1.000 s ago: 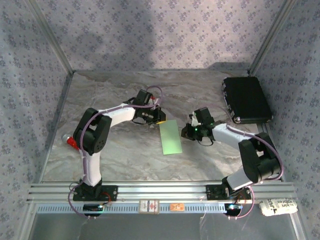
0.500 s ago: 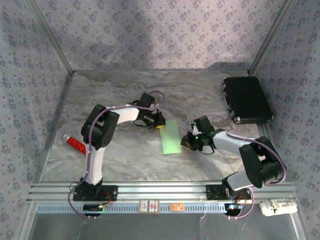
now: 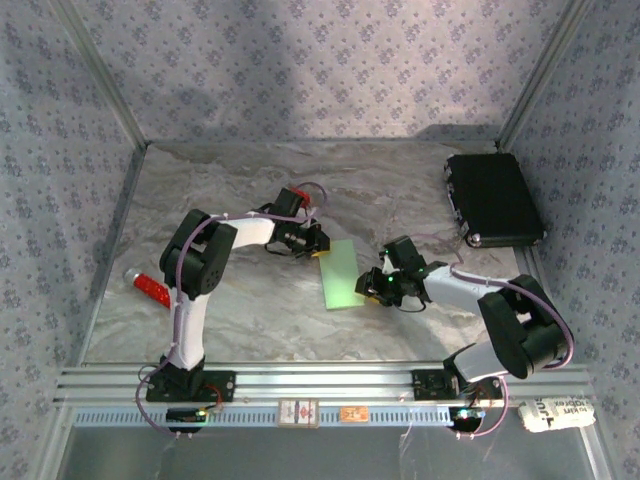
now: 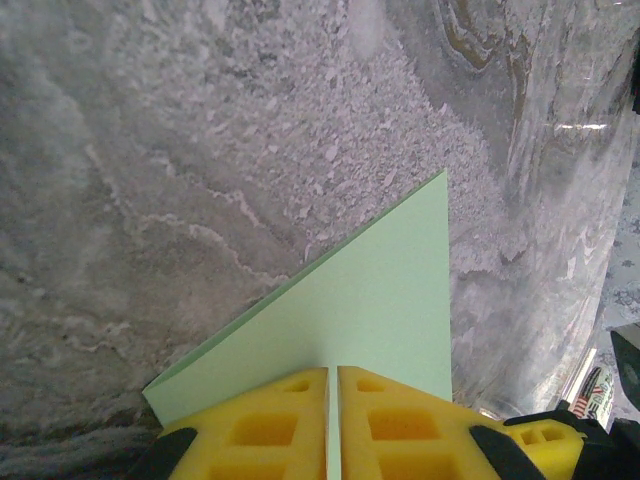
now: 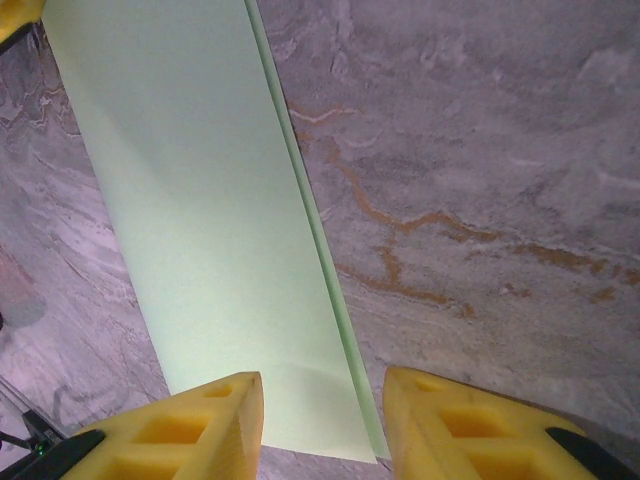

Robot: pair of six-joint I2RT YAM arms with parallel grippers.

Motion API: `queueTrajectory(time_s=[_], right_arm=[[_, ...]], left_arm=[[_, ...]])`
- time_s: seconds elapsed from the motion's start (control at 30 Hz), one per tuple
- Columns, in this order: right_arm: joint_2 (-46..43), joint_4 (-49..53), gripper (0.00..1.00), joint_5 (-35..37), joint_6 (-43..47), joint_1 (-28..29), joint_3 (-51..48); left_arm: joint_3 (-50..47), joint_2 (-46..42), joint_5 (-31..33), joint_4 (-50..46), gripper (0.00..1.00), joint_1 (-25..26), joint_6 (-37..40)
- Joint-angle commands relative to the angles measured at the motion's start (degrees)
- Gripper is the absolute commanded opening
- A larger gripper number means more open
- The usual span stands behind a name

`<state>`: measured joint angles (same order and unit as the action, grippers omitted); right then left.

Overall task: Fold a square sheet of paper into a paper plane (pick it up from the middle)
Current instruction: Fold the triangle a second time at the center of the table.

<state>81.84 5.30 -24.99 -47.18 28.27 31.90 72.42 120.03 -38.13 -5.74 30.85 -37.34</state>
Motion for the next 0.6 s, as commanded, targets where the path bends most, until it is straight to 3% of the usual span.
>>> queueTrajectory(time_s=[0.0,0.57], right_arm=[[0.1,1.4,0.39,-0.9,-0.6,0.2,0.3],[0.3,0.4,0.33,-2.9,-0.9,0.7,-0.7]], left_arm=[[-1.7,1.4,2.2,-3.5,0.11,-0.3,0.6],[-1.6,1.8,1.2,-2.4,0.1,-0.5,-0.6]])
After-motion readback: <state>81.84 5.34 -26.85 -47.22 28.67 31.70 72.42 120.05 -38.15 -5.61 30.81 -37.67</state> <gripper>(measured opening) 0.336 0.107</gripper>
